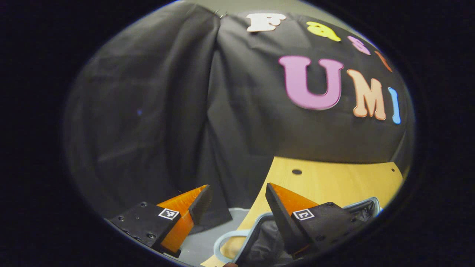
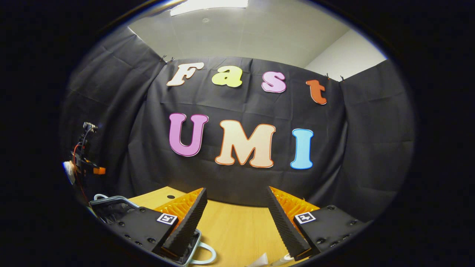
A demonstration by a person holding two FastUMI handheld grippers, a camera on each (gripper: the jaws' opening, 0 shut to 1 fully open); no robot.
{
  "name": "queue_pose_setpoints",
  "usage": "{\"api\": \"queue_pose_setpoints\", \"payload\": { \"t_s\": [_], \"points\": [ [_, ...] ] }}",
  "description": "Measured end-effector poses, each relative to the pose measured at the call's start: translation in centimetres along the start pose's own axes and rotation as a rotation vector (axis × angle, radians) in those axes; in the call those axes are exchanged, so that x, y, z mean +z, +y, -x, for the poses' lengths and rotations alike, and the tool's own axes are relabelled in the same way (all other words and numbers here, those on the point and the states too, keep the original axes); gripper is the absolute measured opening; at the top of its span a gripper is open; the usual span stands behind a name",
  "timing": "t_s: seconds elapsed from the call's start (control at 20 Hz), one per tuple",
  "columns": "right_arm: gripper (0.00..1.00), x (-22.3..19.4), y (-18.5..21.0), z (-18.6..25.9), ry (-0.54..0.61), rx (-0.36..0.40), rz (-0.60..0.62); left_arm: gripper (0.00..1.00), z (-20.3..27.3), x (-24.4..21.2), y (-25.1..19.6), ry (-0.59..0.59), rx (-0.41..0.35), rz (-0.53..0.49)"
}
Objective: First open the suitcase, pack the skin care products into it, and then close the suitcase.
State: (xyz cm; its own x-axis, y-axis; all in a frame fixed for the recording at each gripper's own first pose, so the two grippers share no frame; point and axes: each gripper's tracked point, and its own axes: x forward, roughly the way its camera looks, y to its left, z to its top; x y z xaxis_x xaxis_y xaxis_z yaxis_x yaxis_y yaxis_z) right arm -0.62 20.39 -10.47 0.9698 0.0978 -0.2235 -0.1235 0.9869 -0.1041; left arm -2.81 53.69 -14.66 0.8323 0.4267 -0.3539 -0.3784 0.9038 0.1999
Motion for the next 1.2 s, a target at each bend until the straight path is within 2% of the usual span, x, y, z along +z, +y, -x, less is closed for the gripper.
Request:
{"api": "queue_pose_setpoints", "payload": {
  "t_s": [0.05, 0.1, 0.2, 0.45, 0.55, 0.65, 0.7, 0.75, 0.8, 0.85, 0.9, 1.0, 1.05, 1.1, 1.2],
  "points": [
    [0.99, 0.0, -1.1, 0.1, -0.004, -0.004, -0.010, 0.95, 1.8, 2.4, -2.0, -0.055, -0.018, -0.013],
    [0.99, 0.1, -2.3, 0.2, -0.006, -0.007, -0.024, 0.93, 3.3, 4.5, -4.2, -0.101, -0.042, -0.021],
    [0.99, 0.3, -4.8, 0.2, -0.017, -0.008, -0.047, 0.95, 5.8, 7.6, -9.0, -0.177, -0.083, -0.039],
    [0.99, 0.4, -11.9, 0.5, -0.041, -0.039, -0.095, 0.96, 12.7, 10.3, -21.8, -0.260, -0.223, -0.050],
    [0.99, 0.1, -14.4, 0.6, -0.042, -0.042, -0.108, 0.96, 14.9, 10.0, -26.7, -0.262, -0.274, -0.064],
    [0.99, -0.1, -16.6, 0.7, -0.043, -0.044, -0.117, 0.95, 17.2, 9.2, -32.4, -0.245, -0.361, -0.043],
    [0.99, -0.2, -17.7, 0.8, -0.045, -0.044, -0.120, 1.00, 18.1, 8.2, -35.0, -0.223, -0.401, -0.028],
    [0.99, -0.4, -18.6, 0.9, -0.046, -0.044, -0.123, 0.96, 19.0, 7.1, -37.4, -0.201, -0.437, -0.021],
    [0.99, -0.6, -19.5, 1.0, -0.044, -0.042, -0.125, 0.96, 19.8, 6.0, -39.5, -0.179, -0.466, -0.018],
    [0.99, -1.0, -20.3, 1.2, -0.041, -0.038, -0.127, 1.00, 20.6, 5.2, -41.6, -0.165, -0.495, -0.025],
    [0.99, -1.2, -21.1, 1.3, -0.038, -0.035, -0.125, 0.96, 21.3, 4.3, -43.6, -0.150, -0.516, -0.032],
    [0.99, -1.8, -22.7, 1.8, -0.032, -0.029, -0.116, 0.96, 22.6, 2.5, -47.1, -0.114, -0.559, -0.031],
    [0.99, -2.1, -23.5, 2.0, -0.031, -0.030, -0.111, 1.00, 23.1, 1.5, -48.7, -0.096, -0.575, -0.025],
    [0.99, -2.4, -24.3, 2.3, -0.028, -0.030, -0.111, 0.96, 23.3, 0.4, -50.0, -0.068, -0.587, -0.019],
    [1.00, -3.2, -25.8, 2.9, -0.015, -0.029, -0.111, 0.96, 23.8, -2.1, -52.7, -0.016, -0.607, -0.015]
  ]
}}
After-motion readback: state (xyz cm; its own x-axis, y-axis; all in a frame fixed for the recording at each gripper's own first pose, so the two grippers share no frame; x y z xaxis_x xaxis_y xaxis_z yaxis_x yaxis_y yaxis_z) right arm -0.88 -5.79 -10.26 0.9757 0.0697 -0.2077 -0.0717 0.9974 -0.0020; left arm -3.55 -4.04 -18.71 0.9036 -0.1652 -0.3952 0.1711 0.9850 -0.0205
